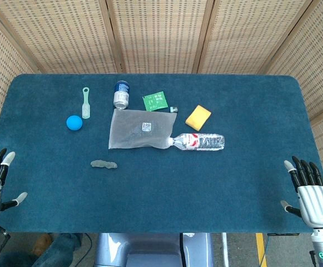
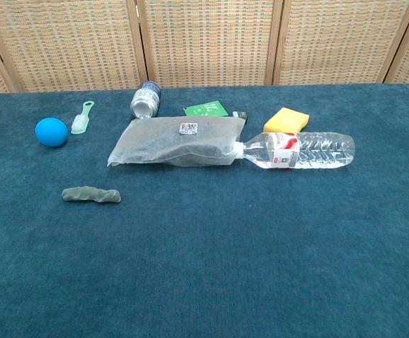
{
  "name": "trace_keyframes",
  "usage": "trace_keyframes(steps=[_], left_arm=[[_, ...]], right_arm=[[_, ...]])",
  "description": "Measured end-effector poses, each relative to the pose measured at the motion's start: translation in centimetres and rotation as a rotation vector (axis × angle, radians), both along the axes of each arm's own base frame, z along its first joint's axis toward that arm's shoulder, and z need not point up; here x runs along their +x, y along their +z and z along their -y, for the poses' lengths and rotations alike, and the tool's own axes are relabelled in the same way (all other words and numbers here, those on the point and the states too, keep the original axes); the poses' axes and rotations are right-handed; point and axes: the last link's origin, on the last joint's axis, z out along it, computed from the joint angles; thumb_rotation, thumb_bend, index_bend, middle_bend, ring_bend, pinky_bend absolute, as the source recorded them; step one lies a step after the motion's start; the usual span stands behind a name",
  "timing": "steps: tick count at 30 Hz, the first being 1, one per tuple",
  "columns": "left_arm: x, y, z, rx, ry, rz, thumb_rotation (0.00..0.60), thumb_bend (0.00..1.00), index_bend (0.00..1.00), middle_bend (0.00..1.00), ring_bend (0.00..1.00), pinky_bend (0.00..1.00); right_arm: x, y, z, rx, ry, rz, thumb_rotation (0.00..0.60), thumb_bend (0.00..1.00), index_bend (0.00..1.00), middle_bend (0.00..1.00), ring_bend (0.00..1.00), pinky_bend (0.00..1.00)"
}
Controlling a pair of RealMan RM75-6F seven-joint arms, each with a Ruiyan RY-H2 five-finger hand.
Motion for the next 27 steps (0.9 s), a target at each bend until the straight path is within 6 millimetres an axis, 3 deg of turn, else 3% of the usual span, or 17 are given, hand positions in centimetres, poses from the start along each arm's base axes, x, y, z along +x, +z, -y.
trace_keyframes(steps=[8,14,17,21,27], left_arm=[[-0.6,-0.7,-1.1,-0.045,0.021,-0.009,0.600,0.00,0.00,0.00,0.00,0.00],[-0.7,-3.1,-4.3,-0.162,0.021,-0.005,0.600,0.01,0.02,0.00,0.00,0.00],[-0.2,-5.2,-7.0,-0.243,-0.002,-0.002,0.600,0.13,0.14,0.00,0.00,0.00],[1.2,-8.5,-10.7,-0.327,-0.025,-0.003,0.600,0.30,0.20,0.00,0.00,0.00],[2.4,-11.3,-12.9,-0.374,0.010,-0.012,0.600,0.33,0.26,0.00,0.00,0.00]], right_arm=[[0.2,-0.2,-0.1,0.016,0.007,0.004,0.600,0.00,0.00,0.00,0.00,0.00],[-0.1,-0.4,0.1,0.025,-0.009,0.004,0.600,0.00,0.00,0.00,0.00,0.00],[-0.4,-0.6,0.3,0.030,-0.024,0.002,0.600,0.00,0.00,0.00,0.00,0.00],[-0.5,-0.7,0.5,0.032,-0.030,-0.001,0.600,0.00,0.00,0.00,0.00,0.00],[-0.7,-0.6,0.7,0.032,-0.038,0.008,0.600,0.00,0.00,0.00,0.00,0.00]])
